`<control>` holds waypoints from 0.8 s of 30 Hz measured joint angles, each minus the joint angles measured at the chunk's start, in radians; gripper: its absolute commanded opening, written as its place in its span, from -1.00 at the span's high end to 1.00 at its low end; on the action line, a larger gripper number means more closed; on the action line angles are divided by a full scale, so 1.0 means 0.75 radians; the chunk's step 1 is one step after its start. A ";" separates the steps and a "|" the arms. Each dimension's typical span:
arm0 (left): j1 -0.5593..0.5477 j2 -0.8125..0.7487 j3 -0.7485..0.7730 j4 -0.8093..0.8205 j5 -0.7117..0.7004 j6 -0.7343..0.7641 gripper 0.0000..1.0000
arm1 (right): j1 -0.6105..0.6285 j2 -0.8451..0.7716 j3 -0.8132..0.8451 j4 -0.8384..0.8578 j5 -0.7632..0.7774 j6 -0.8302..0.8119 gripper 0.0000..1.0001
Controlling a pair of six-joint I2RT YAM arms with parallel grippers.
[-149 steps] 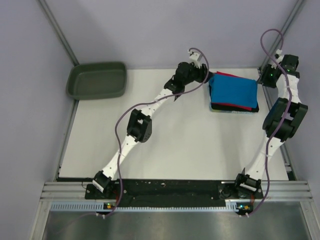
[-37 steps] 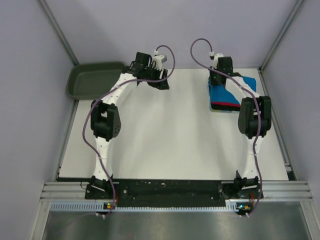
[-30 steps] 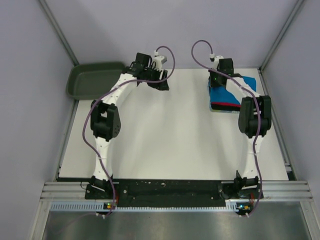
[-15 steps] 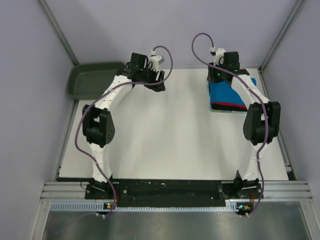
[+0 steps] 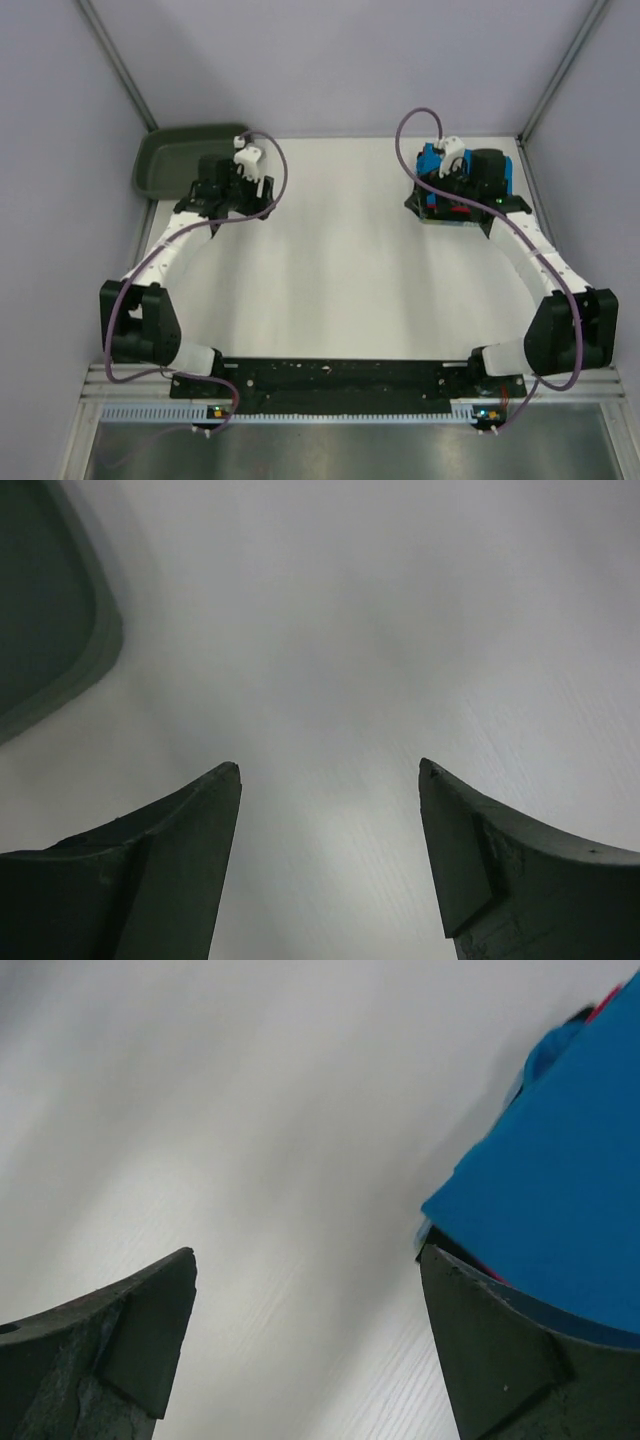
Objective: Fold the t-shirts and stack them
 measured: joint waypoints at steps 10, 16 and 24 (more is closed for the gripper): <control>0.288 -0.306 -0.800 0.616 -0.023 -0.061 -0.66 | -0.012 -0.321 -0.701 0.298 0.324 0.176 -0.88; 0.357 -0.330 -1.050 0.987 -0.024 -0.126 -0.68 | -0.115 -0.480 -1.064 0.691 0.454 0.323 -0.88; 0.357 -0.327 -1.184 1.330 -0.028 -0.161 -0.69 | -0.142 -0.439 -1.305 1.079 0.541 0.354 -0.89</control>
